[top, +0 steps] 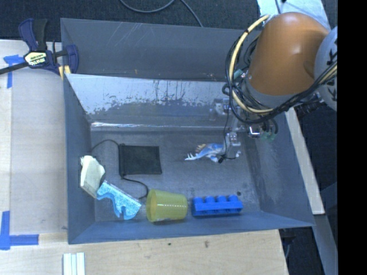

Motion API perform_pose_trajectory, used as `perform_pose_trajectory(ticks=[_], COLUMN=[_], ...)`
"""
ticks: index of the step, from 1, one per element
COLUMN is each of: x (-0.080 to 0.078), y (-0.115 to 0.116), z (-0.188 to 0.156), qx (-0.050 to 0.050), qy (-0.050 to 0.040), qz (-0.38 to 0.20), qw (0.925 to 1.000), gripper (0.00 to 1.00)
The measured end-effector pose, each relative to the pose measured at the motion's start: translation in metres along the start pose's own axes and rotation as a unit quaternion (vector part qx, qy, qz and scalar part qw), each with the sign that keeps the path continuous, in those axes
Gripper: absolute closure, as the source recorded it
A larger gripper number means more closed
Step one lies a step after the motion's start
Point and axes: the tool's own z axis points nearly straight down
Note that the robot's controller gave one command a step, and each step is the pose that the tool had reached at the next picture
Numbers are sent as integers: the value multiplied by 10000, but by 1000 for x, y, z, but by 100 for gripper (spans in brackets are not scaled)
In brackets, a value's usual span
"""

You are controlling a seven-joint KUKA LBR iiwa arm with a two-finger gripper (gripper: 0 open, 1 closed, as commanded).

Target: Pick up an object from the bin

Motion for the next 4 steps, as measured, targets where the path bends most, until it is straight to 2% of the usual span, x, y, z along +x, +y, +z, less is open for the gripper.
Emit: perform_pose_trajectory(ticks=[1,2,3,4], x=[-1,3,6,12], y=[0,-14,-22,-30], z=[-5,47,78,102], qx=[0,3,-2,1], qy=[-45,-71,-21,-45], qz=[0,-293,103,20], qw=[10000,9995,9999,10000], gripper=[0,0,0,0])
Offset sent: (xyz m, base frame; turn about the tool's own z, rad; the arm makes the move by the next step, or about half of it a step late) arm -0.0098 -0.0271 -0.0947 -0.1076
